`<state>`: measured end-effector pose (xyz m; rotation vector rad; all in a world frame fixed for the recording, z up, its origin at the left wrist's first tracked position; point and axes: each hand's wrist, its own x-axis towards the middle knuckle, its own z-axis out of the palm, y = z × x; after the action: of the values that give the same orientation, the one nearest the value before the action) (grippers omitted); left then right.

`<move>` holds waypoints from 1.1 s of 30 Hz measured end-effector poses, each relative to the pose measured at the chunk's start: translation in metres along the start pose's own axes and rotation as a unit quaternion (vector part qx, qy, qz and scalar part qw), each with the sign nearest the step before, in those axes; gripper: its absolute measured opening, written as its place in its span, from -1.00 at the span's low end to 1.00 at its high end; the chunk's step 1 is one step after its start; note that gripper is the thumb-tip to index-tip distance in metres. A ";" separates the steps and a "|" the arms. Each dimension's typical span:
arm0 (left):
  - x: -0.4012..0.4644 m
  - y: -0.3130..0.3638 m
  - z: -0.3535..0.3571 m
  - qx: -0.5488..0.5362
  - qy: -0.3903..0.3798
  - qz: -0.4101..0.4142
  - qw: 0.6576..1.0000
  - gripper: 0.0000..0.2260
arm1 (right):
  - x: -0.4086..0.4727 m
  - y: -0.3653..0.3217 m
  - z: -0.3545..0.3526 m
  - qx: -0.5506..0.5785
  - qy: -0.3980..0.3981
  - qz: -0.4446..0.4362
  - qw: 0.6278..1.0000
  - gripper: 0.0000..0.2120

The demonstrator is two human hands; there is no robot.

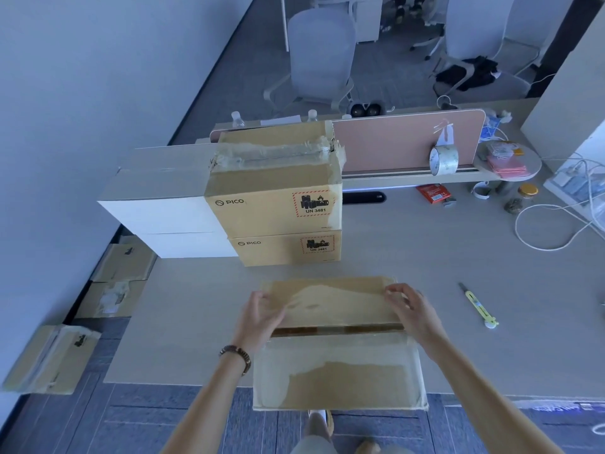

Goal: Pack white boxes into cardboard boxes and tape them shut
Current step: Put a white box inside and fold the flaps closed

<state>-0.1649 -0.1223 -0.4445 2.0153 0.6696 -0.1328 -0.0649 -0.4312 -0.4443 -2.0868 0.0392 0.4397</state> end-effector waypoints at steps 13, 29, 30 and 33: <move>-0.017 -0.025 0.031 0.105 0.053 0.026 0.993 -0.55 | -0.012 0.031 0.028 -0.117 -0.011 -0.011 0.993 -0.58; 0.035 -0.016 0.025 0.130 0.006 0.033 0.991 -0.53 | 0.023 0.022 0.029 -0.160 0.014 -0.013 0.987 -0.49; 0.037 -0.013 0.025 0.123 0.000 0.032 0.992 -0.52 | 0.027 0.021 0.028 -0.158 0.014 -0.010 0.987 -0.49; 0.047 -0.006 0.024 0.096 -0.007 0.041 0.995 -0.44 | 0.037 0.016 0.025 -0.159 0.014 0.006 0.987 -0.50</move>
<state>-0.1237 -0.1214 -0.4785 2.2204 0.5830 -0.1684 -0.0407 -0.4137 -0.4809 -2.4070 -0.0024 0.4478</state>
